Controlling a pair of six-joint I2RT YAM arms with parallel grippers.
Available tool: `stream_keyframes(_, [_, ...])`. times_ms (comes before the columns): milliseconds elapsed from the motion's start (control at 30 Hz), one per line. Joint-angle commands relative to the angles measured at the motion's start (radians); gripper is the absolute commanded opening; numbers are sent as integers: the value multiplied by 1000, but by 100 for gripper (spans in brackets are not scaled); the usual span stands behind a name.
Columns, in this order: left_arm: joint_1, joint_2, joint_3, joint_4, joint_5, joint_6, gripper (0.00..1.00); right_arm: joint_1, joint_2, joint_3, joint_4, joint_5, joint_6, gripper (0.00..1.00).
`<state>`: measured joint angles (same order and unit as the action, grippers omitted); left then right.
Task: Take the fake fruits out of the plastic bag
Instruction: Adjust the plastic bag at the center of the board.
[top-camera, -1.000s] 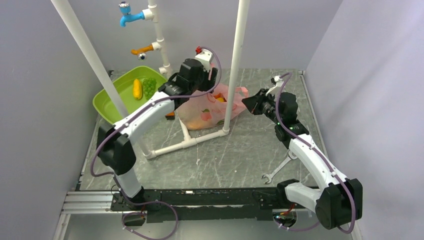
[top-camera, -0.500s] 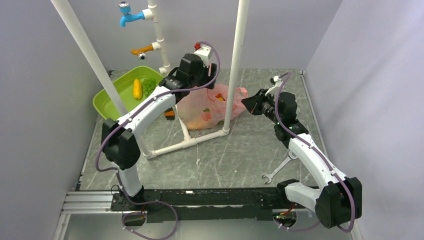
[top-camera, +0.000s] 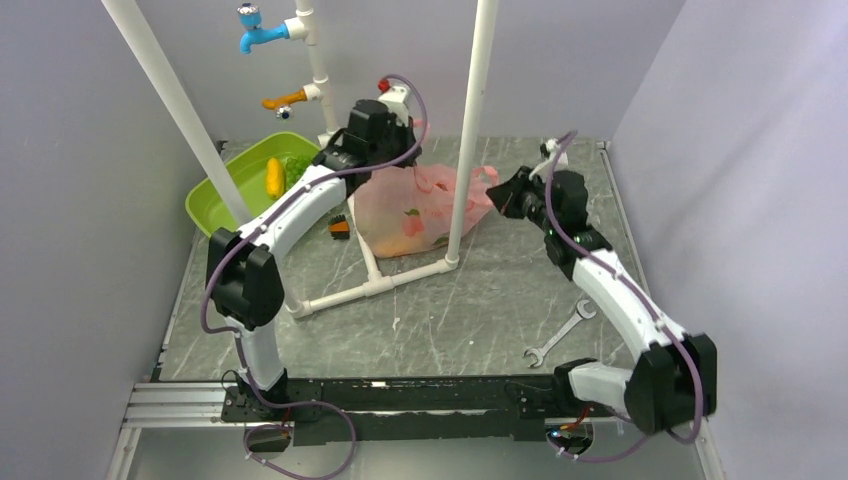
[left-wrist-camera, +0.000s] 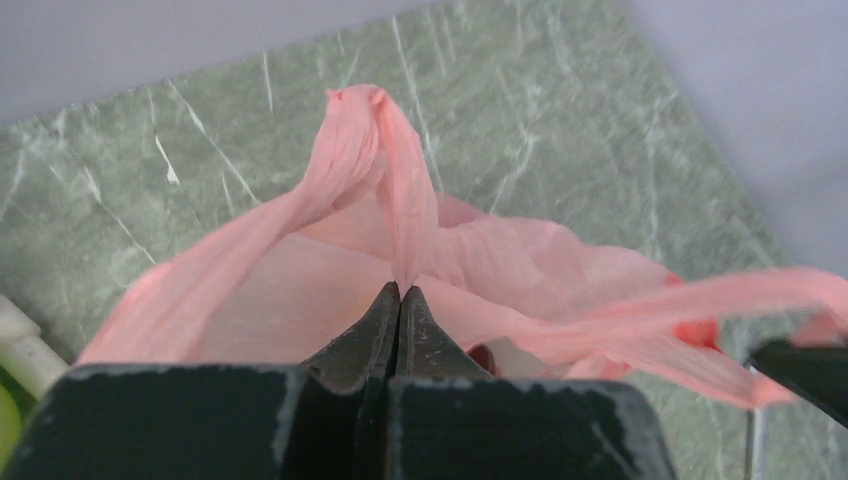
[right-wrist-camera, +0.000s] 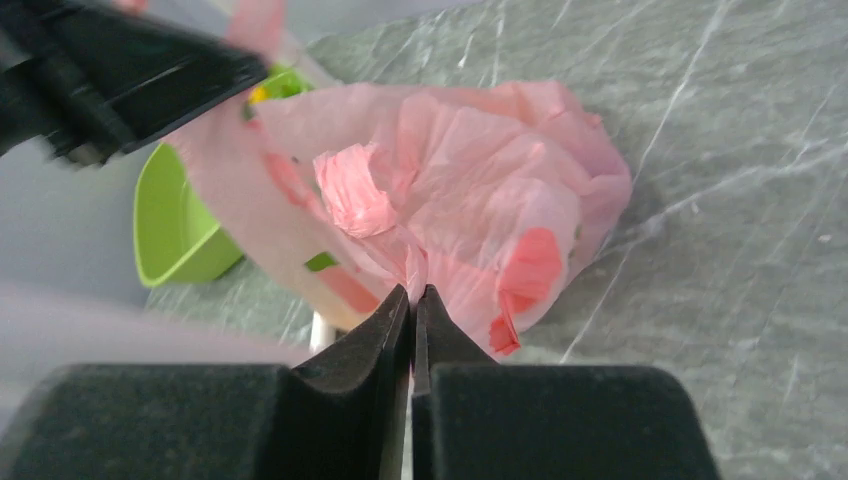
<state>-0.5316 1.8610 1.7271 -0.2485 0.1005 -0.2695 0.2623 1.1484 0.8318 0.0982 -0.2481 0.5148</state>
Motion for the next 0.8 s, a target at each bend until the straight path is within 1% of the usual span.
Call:
stream_keyframes(0, [85,-111,1,204,163,-97,0,-32,176,261,-92,126,-48,4])
stream_keyframes(67, [116,-111,3,298,253,-117,0,-63,242,373,-94,151,-63,1])
stream_keyframes(133, [142,-93,44,341,333,-135,0,-97,297,473,-118,154,-62,0])
stream_keyframes(167, [152,-81,85,334,374,-134,0,-107,316,520,-140,161,-62,0])
stream_keyframes(233, [157,-56,181,269,406,-109,0,-117,333,589,-161,168,-75,0])
stream_keyframes(300, [158,-63,221,250,443,-84,0,-117,325,610,-159,155,-86,0])
stream_keyframes(367, [157,-98,197,257,478,-69,0,-117,295,576,-134,133,-90,0])
stream_keyframes(467, [157,-184,93,279,507,-51,0,-116,222,470,-130,109,-75,0])
stream_keyframes(533, [157,-249,-16,298,519,-58,0,-117,154,358,-109,75,-57,1])
stream_keyframes(600, [156,-320,-168,294,513,-62,0,-114,66,239,-103,37,-37,2])
stream_keyframes(633, [156,-361,-240,281,495,-67,0,-113,29,181,-73,21,-31,5])
stream_keyframes(667, [156,-402,-314,270,465,-68,0,-108,-7,119,-56,5,-19,10])
stream_keyframes(700, [156,-447,-395,262,407,-74,0,-106,-35,70,-47,-13,-7,12])
stream_keyframes(767, [157,-528,-532,250,344,-85,0,-95,-79,-17,-25,-47,11,15])
